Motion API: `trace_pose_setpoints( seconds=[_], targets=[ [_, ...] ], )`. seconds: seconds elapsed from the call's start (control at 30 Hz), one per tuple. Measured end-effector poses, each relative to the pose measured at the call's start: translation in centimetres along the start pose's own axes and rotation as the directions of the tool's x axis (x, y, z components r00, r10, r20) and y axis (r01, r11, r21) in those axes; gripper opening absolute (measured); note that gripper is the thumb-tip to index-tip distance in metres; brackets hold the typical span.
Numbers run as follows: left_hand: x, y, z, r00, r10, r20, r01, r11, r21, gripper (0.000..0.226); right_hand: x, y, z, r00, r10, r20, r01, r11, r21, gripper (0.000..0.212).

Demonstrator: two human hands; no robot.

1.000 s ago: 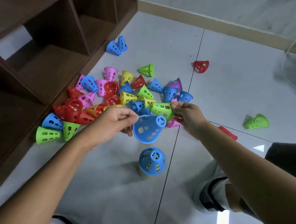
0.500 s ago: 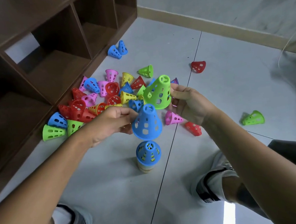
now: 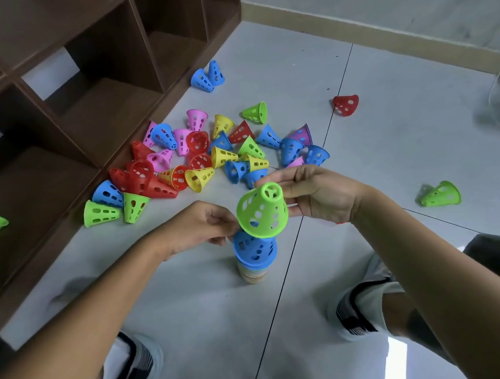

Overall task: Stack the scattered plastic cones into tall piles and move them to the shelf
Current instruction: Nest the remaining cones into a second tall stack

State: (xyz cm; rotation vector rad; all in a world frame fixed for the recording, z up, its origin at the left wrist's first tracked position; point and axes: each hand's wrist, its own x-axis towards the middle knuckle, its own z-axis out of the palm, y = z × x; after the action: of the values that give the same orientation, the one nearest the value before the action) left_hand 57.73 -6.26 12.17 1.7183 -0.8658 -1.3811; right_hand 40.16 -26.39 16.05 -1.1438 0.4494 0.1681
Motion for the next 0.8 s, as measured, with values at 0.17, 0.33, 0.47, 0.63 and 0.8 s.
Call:
trace_pose_setpoints(
  seconds=[0.17,0.33,0.47,0.63,0.8],
  targets=[
    [0.2,-2.7,-1.1,0.994,-0.064,-0.086,0.058,0.995,-0.075,0.015,0.3,0.9,0.0,0.998,0.059,-0.012,-0.060,0.993,-0.099,0.035],
    [1.0,-6.9,-3.2,0.906,-0.164,-0.391,0.127,0.985,-0.119,0.025,1.1,1.9,-0.7,0.994,0.107,-0.028,-0.110,0.983,-0.145,0.038],
    [1.6,-10.4,-5.9,0.781,-0.243,-0.575,0.160,0.968,-0.193,0.015,2.0,2.3,-0.9,0.984,0.175,0.026,-0.166,0.967,-0.195,0.041],
    [3.3,-12.8,-9.3,0.600,-0.199,-0.775,0.143,0.980,-0.141,0.026,3.6,2.0,-1.2,0.954,0.286,0.086,-0.254,0.929,-0.269,0.043],
    [4.0,-13.8,-12.1,0.601,-0.073,-0.796,0.262,0.959,0.110,0.044,6.2,2.0,-1.8,0.936,0.351,0.026,-0.329,0.899,-0.288,0.047]
  ],
)
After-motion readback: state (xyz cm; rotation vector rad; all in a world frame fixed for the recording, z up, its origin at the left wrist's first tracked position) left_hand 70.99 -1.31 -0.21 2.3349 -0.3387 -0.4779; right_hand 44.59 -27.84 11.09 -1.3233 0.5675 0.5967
